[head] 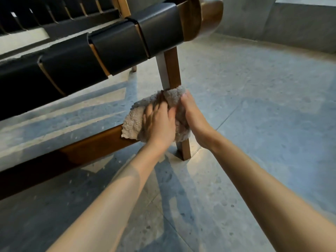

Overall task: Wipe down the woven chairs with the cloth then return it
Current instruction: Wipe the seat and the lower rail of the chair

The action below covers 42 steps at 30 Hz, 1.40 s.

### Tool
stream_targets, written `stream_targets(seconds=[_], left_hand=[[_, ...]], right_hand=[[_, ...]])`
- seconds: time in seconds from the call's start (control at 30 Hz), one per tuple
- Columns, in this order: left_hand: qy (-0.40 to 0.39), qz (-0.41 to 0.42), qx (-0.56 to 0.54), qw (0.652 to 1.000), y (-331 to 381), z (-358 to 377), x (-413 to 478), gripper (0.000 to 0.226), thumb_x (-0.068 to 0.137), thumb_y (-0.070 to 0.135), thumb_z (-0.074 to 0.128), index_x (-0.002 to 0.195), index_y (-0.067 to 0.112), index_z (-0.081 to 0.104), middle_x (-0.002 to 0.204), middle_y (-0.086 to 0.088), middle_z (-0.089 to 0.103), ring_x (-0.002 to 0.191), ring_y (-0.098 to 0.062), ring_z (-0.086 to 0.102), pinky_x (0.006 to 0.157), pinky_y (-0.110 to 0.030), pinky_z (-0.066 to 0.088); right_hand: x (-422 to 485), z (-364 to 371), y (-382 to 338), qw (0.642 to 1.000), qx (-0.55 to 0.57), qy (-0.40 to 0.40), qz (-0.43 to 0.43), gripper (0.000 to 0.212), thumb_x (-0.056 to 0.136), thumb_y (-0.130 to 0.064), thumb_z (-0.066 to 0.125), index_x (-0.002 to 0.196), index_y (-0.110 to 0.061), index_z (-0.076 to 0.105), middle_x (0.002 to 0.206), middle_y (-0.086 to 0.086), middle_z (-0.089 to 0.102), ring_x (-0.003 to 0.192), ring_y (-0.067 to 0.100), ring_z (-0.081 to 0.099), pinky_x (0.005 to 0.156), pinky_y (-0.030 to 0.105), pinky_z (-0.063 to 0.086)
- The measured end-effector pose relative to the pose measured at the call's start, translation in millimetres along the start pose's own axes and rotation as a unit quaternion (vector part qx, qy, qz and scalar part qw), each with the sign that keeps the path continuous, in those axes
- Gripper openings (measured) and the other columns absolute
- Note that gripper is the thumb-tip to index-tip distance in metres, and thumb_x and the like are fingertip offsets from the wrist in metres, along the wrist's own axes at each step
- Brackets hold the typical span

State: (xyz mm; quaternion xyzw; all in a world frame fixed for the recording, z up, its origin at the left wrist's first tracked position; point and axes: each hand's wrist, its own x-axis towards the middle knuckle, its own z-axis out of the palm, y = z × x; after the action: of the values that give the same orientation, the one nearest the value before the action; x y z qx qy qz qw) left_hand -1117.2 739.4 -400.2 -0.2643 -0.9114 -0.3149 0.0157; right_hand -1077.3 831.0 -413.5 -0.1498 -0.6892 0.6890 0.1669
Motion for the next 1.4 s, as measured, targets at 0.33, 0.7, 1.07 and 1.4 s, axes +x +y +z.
stream_targets(seconds=[0.33, 0.7, 1.07, 1.4], left_hand=[[-0.005, -0.037, -0.116, 0.993, 8.0, -6.2, 8.1, 0.040, 0.103, 0.033, 0.027, 0.131, 0.015, 0.048, 0.138, -0.007, 0.050, 0.134, -0.026, 0.038, 0.111, -0.037, 0.028], [-0.004, -0.006, 0.088, 0.996, 0.2, -3.9, 10.7, 0.039, 0.102, 0.037, 0.028, 0.103, 0.013, 0.058, 0.118, -0.010, 0.061, 0.121, -0.026, 0.047, 0.104, -0.036, 0.021], [-0.003, -0.022, -0.364, 0.931, 22.3, -20.3, 45.6, 0.037, 0.101, 0.040, 0.032, 0.135, 0.028, 0.041, 0.125, 0.001, 0.057, 0.114, -0.010, 0.054, 0.093, -0.026, 0.043], [0.040, 0.018, -0.293, 0.955, 3.6, 19.1, -4.6, 0.039, 0.102, 0.024, 0.038, 0.140, 0.021, 0.040, 0.130, -0.001, 0.055, 0.123, -0.012, 0.049, 0.100, -0.019, 0.039]], right_hand=[[5.6, 4.3, -30.1, 0.993, -0.021, -0.018, -0.110, 0.050, 0.105, -0.016, 0.030, 0.151, -0.028, 0.015, 0.153, -0.005, 0.029, 0.127, 0.000, 0.039, 0.089, -0.003, 0.035], [-4.5, 0.3, -18.9, 0.997, -0.053, -0.006, -0.057, 0.045, 0.105, -0.019, 0.028, 0.150, -0.023, 0.024, 0.148, 0.001, 0.039, 0.132, 0.012, 0.040, 0.114, 0.032, 0.030], [20.9, 7.1, -70.6, 0.985, -0.063, 0.007, -0.162, 0.049, 0.106, -0.016, 0.026, 0.153, -0.019, 0.011, 0.155, 0.002, 0.028, 0.139, 0.014, 0.032, 0.113, 0.028, 0.032], [-2.8, 3.3, -11.9, 0.990, -0.079, 0.024, -0.117, 0.047, 0.106, -0.023, 0.031, 0.151, -0.030, 0.021, 0.146, -0.010, 0.040, 0.119, -0.007, 0.045, 0.095, 0.008, 0.040]])
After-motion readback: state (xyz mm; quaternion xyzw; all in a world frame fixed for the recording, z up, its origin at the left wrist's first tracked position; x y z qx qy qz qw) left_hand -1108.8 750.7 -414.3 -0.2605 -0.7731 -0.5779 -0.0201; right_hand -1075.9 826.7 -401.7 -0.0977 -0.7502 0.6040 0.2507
